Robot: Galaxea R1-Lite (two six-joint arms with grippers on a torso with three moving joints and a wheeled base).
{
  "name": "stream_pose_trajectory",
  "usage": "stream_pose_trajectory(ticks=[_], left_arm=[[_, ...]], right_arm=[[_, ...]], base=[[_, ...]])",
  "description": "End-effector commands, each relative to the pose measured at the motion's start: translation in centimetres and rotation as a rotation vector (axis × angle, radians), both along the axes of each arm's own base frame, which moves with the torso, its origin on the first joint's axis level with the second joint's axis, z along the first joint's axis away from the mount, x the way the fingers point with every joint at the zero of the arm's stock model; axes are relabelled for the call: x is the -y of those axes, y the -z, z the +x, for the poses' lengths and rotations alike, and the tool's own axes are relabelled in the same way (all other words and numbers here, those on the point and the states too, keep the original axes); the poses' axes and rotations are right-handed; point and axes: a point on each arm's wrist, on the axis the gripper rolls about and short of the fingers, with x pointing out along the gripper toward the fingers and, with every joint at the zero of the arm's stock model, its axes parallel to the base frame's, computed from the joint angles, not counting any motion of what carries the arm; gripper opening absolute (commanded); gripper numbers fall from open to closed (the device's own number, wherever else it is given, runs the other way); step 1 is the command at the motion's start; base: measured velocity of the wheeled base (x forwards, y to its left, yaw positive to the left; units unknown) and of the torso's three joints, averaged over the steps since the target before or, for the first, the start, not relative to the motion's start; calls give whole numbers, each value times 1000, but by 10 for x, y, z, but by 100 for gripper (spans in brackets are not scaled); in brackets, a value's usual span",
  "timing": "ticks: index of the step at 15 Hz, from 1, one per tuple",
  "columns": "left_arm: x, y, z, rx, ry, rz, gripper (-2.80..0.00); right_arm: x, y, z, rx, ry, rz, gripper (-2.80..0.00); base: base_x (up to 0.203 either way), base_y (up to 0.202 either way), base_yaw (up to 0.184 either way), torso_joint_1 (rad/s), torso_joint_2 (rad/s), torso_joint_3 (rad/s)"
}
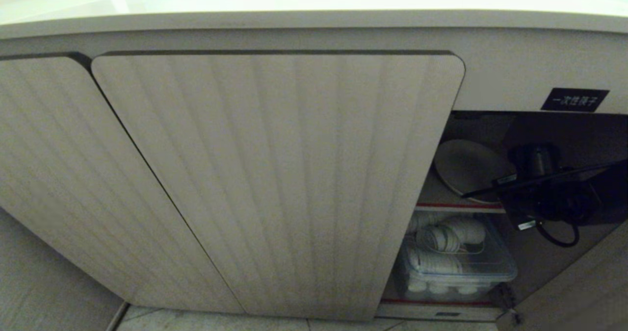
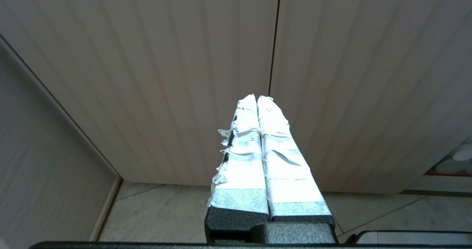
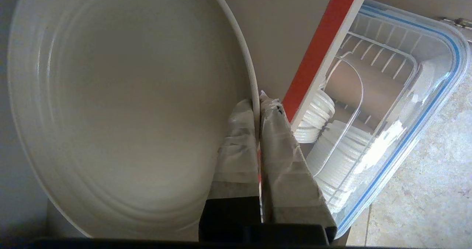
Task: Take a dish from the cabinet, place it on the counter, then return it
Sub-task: Put it back into the cabinet
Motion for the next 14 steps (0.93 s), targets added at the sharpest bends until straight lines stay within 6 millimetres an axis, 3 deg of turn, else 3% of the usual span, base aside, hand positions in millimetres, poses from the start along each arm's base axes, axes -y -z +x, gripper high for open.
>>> stream_pose_trajectory(ticks=[1,14], left_arm=[[0,0,0,0,0,0,-280],[0,0,0,0,0,0,-280]], right_arm=[[0,-2,0,9,5,5,-280],[0,-6,1,17,-3,14,-280]], base=[[0,0,0,0,0,0],[0,0,0,0,0,0]])
